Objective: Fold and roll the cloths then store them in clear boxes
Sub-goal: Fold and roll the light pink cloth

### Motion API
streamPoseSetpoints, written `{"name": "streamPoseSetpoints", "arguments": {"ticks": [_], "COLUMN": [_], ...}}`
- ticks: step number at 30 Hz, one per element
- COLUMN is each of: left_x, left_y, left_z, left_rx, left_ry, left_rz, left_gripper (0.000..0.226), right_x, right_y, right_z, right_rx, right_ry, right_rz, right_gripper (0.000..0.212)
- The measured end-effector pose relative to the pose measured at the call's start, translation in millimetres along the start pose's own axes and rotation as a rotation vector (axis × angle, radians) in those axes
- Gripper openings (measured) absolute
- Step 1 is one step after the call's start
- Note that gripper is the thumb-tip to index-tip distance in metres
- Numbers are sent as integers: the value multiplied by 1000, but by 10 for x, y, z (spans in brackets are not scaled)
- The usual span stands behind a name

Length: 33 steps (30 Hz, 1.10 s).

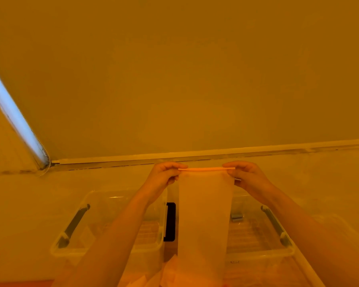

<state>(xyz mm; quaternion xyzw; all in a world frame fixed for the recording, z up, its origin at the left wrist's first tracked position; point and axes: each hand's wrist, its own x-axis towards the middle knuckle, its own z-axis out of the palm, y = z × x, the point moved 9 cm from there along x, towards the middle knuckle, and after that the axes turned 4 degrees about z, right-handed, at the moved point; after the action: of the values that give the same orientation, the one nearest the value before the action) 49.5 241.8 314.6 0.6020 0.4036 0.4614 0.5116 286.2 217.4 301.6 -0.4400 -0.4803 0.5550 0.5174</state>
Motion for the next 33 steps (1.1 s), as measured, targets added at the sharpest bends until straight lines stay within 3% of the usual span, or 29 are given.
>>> {"name": "streamPoseSetpoints", "arguments": {"ticks": [6,11,18,23,29,33], "left_x": [-3,6,47,33,57,29], "left_y": [13,-4,-53,-72,-48,-6], "left_z": [-41,-56,-38,-39,-90,-98], "left_rx": [122,228,394,254,27,113], "left_ry": [18,28,11,10,33,39], "left_rz": [-14,-20,-14,-11,10,1], "left_gripper": [12,18,11,12,32,13], "right_x": [20,53,100,85,45,34], "right_y": [1,52,122,109,28,9], "right_z": [18,-23,24,24,42,60], "right_rx": [-60,-140,-275,-204,-27,-69], "right_ry": [13,13,-13,-11,5,15], "right_rz": [11,3,11,2,24,20], "right_gripper": [15,26,11,16,23,17]}}
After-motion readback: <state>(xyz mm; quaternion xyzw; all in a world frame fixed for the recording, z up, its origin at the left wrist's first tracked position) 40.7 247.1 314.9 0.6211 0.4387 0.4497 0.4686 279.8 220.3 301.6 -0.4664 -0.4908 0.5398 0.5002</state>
